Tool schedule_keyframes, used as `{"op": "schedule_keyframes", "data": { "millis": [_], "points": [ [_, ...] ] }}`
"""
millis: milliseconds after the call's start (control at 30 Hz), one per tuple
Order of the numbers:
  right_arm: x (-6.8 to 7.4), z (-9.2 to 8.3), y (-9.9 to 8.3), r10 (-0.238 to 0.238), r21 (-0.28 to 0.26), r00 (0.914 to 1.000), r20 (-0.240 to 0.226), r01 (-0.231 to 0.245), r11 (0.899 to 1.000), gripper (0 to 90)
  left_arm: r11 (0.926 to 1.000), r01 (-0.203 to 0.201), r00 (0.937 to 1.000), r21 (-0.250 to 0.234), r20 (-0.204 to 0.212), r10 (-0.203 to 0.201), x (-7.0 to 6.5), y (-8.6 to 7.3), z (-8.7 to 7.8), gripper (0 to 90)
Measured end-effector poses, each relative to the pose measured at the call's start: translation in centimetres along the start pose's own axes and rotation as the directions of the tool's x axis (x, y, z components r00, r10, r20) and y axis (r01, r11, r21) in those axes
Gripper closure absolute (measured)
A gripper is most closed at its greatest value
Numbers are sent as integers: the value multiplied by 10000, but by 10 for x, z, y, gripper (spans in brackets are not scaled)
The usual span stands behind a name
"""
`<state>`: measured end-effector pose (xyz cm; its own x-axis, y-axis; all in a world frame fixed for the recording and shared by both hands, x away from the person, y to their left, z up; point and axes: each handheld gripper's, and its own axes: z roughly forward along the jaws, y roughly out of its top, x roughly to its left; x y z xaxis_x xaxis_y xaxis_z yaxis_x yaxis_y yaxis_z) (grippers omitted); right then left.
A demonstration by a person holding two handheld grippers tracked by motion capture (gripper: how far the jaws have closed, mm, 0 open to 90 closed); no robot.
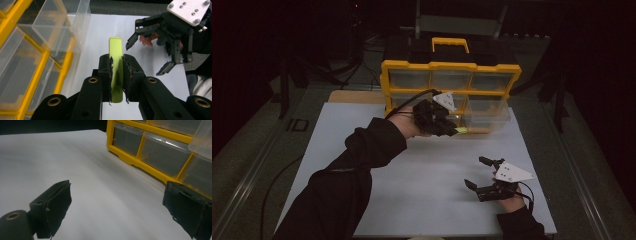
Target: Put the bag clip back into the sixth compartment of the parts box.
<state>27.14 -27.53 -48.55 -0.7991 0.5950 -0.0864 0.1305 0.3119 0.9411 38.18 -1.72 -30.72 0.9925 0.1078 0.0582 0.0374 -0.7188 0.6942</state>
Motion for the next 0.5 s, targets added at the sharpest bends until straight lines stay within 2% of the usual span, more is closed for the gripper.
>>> {"op": "schedule_keyframes", "data": {
  "millis": [133, 200, 300, 500],
  "points": [
    [0, 0, 0, 6, 11, 10000, -1, -6, 10000, 81, 9998, 8, 10000, -177, 39, -7, 3, 10, 1, 788],
    [0, 0, 0, 18, 10, 10000, -30, -18, 10000, 81, 9995, -235, 9997, -198, 63, 236, 4, 16, 2, 788],
    [0, 0, 0, 33, -12, 10000, -38, -33, 10000, 81, 9993, -245, 9997, -289, -7, 245, 8, 24, 2, 788],
    [0, 1, -1, 84, 10, 10000, -54, -84, 10000, 81, 9974, -298, 9995, -650, 106, 305, 17, 44, 5, 788]
  ]
}}
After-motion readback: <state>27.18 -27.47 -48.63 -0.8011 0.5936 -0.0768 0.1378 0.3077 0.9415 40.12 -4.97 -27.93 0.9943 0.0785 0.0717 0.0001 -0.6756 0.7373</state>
